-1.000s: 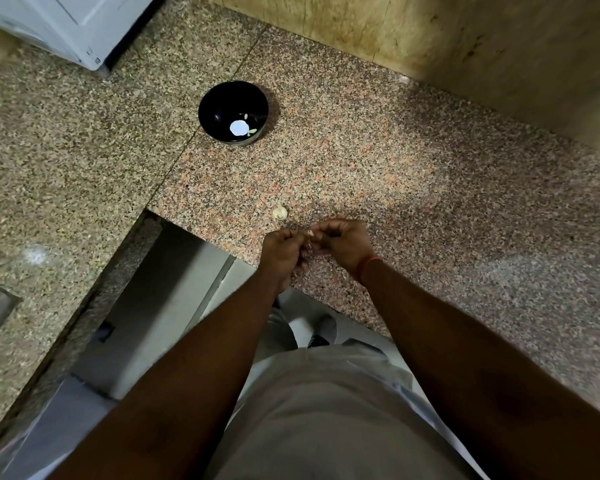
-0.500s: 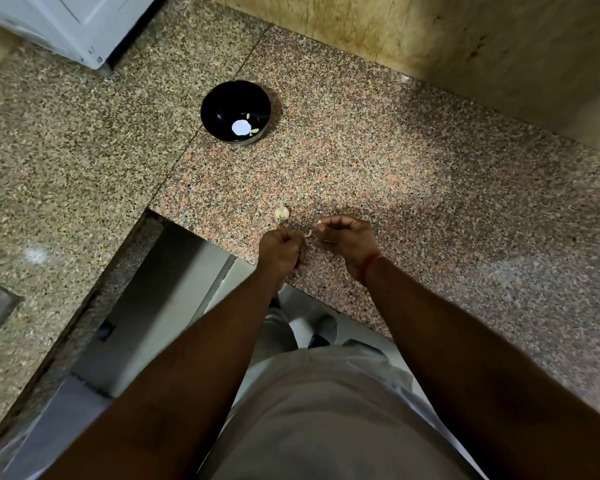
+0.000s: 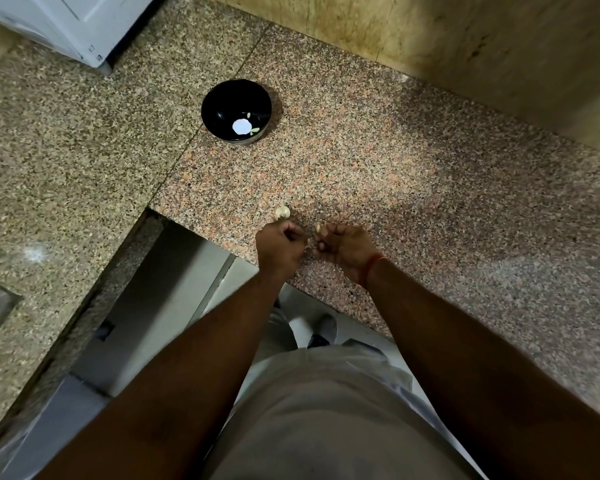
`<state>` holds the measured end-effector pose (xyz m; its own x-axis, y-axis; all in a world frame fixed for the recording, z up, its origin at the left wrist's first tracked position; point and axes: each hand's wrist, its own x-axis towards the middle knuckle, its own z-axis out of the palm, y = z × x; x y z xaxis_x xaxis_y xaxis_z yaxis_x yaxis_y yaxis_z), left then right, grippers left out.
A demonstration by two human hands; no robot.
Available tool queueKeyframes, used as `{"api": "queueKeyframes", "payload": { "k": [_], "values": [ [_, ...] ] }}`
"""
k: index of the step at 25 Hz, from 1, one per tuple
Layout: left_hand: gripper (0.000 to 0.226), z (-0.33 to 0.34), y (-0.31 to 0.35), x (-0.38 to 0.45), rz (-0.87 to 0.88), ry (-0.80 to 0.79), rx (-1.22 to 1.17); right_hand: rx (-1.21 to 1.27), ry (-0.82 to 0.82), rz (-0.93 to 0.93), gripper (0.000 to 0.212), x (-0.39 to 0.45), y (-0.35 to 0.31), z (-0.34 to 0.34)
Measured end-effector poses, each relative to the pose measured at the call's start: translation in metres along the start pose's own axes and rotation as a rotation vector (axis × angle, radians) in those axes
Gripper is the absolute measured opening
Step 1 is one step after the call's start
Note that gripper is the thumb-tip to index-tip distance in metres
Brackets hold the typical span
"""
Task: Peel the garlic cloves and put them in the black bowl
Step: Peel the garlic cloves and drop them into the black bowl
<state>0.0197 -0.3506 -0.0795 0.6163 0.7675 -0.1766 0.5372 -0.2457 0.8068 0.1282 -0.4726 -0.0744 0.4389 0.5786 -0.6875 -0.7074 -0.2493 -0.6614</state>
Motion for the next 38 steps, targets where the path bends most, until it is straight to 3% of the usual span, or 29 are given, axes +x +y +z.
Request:
{"api": "queueKeyframes", "payload": {
  "k": [4,7,12,18,23,27,31,34,38],
  "values": [
    [0.01,0.001,0.006,-0.001,-0.036,-0.114,-0.273,-0.071,0.027,0.013,0.011,0.0,-0.001,0.001],
    [0.011,-0.001,0.006,-0.002,-0.059,-0.106,-0.323,-0.068,0.056,0.008,0.017,-0.001,0.0,0.003],
    [0.005,0.002,0.016,-0.001,-0.321,-0.133,-0.584,0.013,0.011,0.042,0.016,-0.003,-0.002,0.006],
    [0.007,0.002,0.018,0.001,-0.448,-0.169,-0.66,-0.11,-0.005,0.036,0.02,-0.005,-0.013,0.011],
    [0.015,0.006,0.019,0.005,-0.49,-0.183,-0.671,-0.185,0.076,-0.1,0.016,-0.003,-0.017,0.006],
    [0.015,0.006,0.02,0.007,-0.463,-0.189,-0.603,-0.248,0.1,-0.134,0.015,0.002,-0.013,0.0],
    [0.02,0.006,0.01,0.013,-0.359,-0.154,-0.408,-0.35,0.275,-0.161,0.004,0.003,-0.022,-0.001],
    [0.027,-0.002,-0.004,0.012,-0.195,-0.019,-0.056,-0.422,0.42,-0.163,0.005,0.013,-0.027,-0.003],
    [0.013,-0.006,-0.014,0.001,0.065,-0.012,0.139,-0.445,0.515,-0.212,0.02,0.024,-0.024,-0.001]
  ]
}}
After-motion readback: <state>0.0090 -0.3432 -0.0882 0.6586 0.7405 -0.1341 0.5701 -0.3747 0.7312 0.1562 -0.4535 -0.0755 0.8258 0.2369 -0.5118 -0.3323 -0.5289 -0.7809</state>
